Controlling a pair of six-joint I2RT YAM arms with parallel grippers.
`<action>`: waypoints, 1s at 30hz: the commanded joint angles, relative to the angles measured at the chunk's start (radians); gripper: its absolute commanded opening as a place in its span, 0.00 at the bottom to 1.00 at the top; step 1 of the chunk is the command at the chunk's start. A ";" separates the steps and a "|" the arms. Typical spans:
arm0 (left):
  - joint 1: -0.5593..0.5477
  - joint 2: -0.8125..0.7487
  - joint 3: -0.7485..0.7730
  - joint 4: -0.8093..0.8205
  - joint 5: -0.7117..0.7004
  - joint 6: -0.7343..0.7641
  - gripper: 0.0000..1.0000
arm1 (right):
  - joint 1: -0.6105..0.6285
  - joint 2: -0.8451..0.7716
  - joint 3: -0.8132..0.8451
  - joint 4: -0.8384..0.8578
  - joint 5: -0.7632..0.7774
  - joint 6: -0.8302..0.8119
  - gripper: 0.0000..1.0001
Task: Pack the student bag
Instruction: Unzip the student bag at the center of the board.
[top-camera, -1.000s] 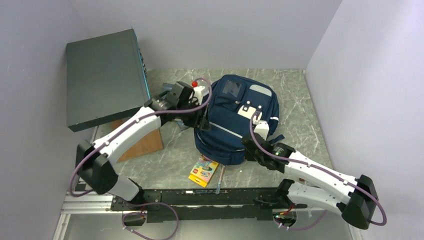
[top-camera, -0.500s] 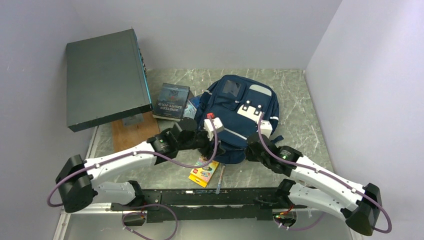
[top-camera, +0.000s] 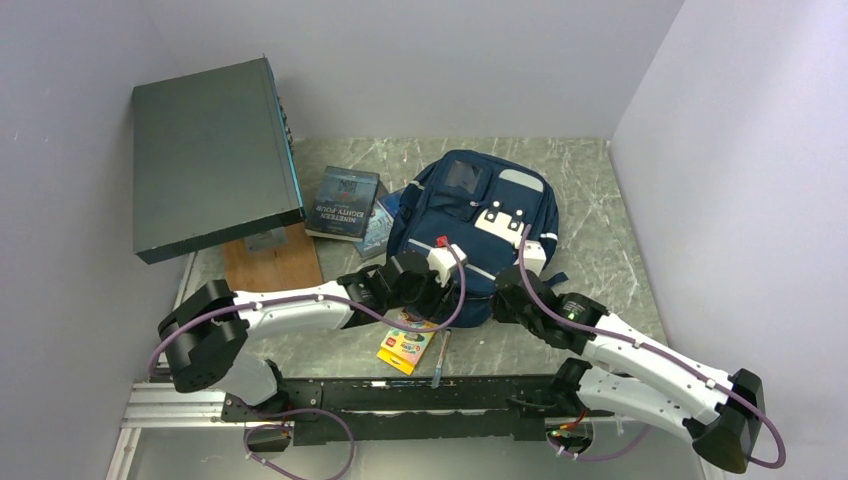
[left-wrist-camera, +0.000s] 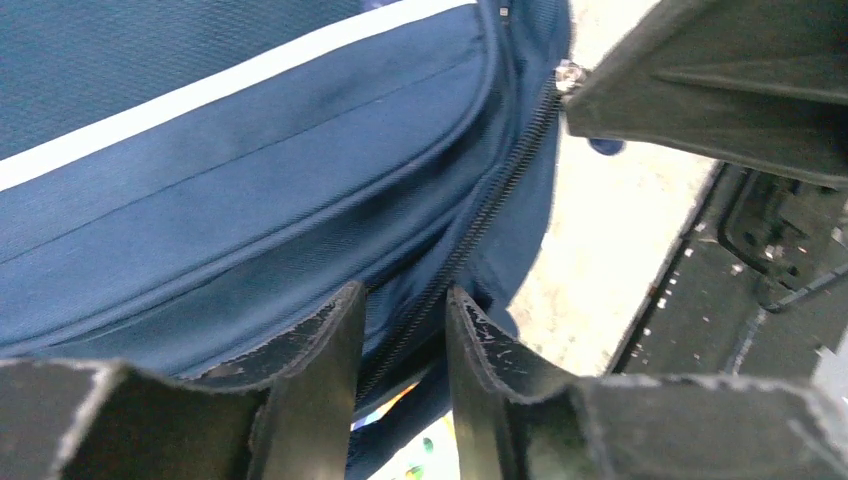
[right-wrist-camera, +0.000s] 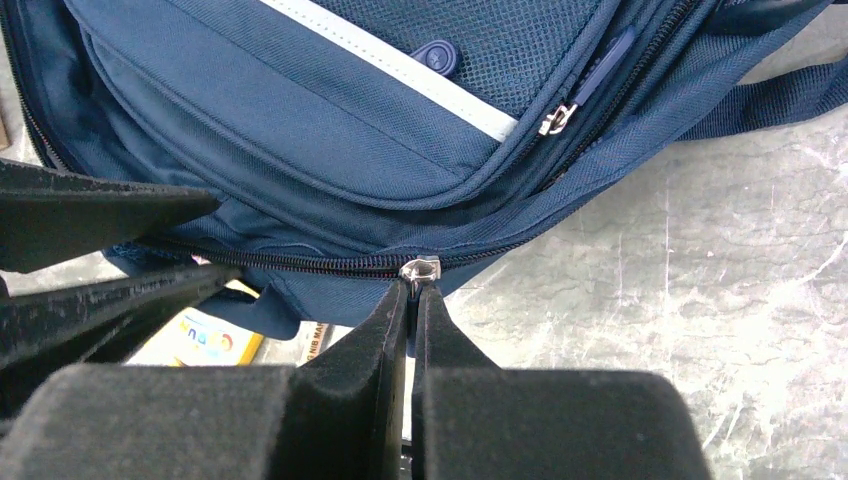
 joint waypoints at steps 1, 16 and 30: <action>0.013 0.010 0.014 -0.040 -0.129 -0.033 0.34 | -0.001 -0.018 0.016 0.041 0.041 -0.004 0.00; 0.112 -0.134 -0.073 -0.067 -0.185 -0.006 0.00 | -0.132 -0.039 0.022 -0.168 0.192 0.096 0.00; 0.153 -0.164 -0.075 -0.071 -0.096 -0.041 0.00 | -0.479 0.057 -0.051 0.063 0.047 -0.058 0.00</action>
